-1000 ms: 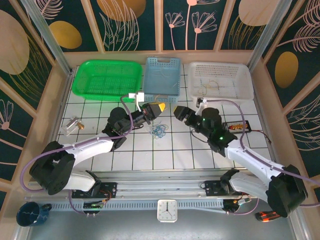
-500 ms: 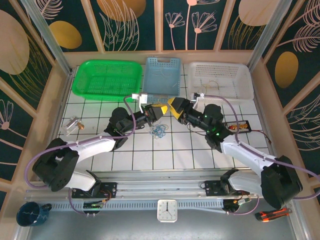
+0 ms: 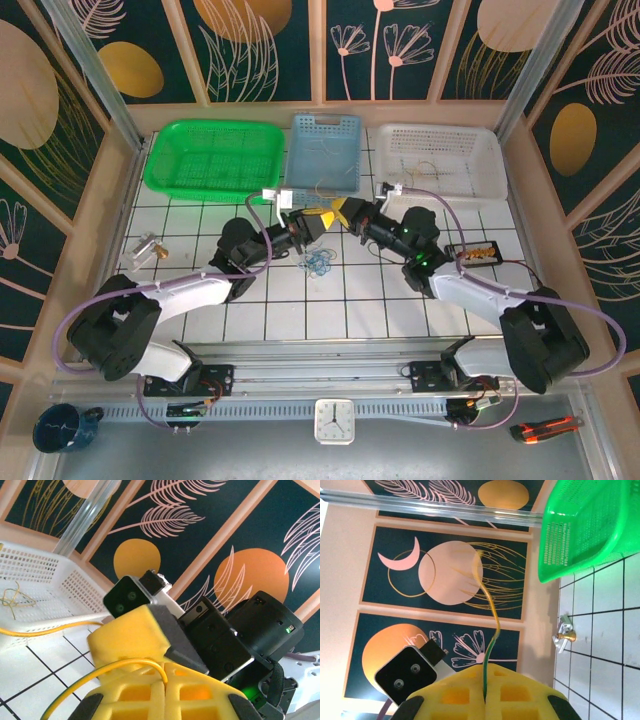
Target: Untangle the cables
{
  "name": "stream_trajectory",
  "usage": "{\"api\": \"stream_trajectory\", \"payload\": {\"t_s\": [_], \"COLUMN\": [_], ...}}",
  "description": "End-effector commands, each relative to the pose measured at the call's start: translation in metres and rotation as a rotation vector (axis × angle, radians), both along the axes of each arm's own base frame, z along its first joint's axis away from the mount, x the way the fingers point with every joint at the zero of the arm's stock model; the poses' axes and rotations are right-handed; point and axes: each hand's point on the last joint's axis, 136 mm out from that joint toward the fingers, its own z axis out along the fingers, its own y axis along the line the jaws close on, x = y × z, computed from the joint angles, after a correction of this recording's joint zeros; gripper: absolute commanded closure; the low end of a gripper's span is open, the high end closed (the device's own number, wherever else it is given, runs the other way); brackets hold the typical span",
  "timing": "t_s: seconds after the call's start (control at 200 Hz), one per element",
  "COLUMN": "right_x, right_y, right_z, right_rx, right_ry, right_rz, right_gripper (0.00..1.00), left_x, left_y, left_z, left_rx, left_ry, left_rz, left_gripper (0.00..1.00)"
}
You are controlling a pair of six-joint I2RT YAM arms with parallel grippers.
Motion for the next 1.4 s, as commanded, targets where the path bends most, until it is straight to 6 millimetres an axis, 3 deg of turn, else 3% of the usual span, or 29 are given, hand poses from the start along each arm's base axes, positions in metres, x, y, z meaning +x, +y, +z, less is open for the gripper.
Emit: {"api": "stream_trajectory", "payload": {"t_s": [0.0, 0.13, 0.41, 0.58, 0.671, 0.726, 0.831, 0.856, 0.911, 0.946, 1.001, 1.061, 1.206, 1.391], "right_x": [0.027, 0.053, 0.109, 0.147, 0.172, 0.190, 0.225, 0.232, 0.245, 0.251, 0.254, 0.249, 0.227, 0.195], "right_y": [-0.029, -0.066, -0.150, -0.195, -0.210, -0.216, -0.229, -0.231, -0.238, -0.243, -0.250, -0.253, -0.245, -0.204], "right_z": [0.012, 0.012, 0.018, 0.022, 0.019, 0.012, -0.023, -0.032, -0.053, -0.068, -0.083, -0.085, -0.060, -0.033], "right_rx": [0.020, -0.032, -0.333, -0.478, -0.546, -0.580, -0.668, -0.692, -0.753, -0.796, -0.837, -0.832, -0.758, -0.708], "right_ry": [-0.066, -0.068, -0.112, -0.118, -0.105, -0.088, 0.002, 0.017, 0.060, 0.096, 0.132, 0.122, 0.040, -0.051], "right_rz": [-0.130, -0.238, -0.510, -0.651, -0.696, -0.706, -0.719, -0.720, -0.715, -0.713, -0.712, -0.719, -0.724, -0.650], "right_gripper": [1.00, 1.00, 1.00, 1.00, 1.00, 1.00, 1.00, 0.92, 0.62, 0.50, 0.42, 0.41, 0.40, 0.40], "left_x": [-0.003, -0.002, -0.005, -0.006, -0.005, -0.004, -0.002, -0.001, 0.004, 0.006, 0.009, 0.011, 0.015, 0.020], "left_y": [0.011, 0.025, 0.045, 0.052, 0.053, 0.054, 0.054, 0.054, 0.053, 0.052, 0.051, 0.052, 0.057, 0.061], "left_z": [0.004, -0.006, -0.022, -0.028, -0.032, -0.033, -0.036, -0.038, -0.043, -0.045, -0.047, -0.049, -0.056, -0.068], "left_rx": [-0.060, -0.065, -0.069, -0.072, -0.060, -0.054, -0.035, -0.023, 0.011, 0.032, 0.053, 0.067, 0.093, 0.153], "left_ry": [-0.019, -0.001, 0.033, 0.058, 0.074, 0.083, 0.106, 0.117, 0.143, 0.154, 0.169, 0.185, 0.220, 0.251], "left_rz": [0.025, 0.098, 0.185, 0.208, 0.219, 0.225, 0.236, 0.240, 0.254, 0.261, 0.270, 0.284, 0.320, 0.355], "left_gripper": [0.96, 0.59, 0.19, 0.02, 0.01, 0.01, 0.01, 0.01, 0.01, 0.01, 0.01, 0.01, 0.01, 0.01]}}
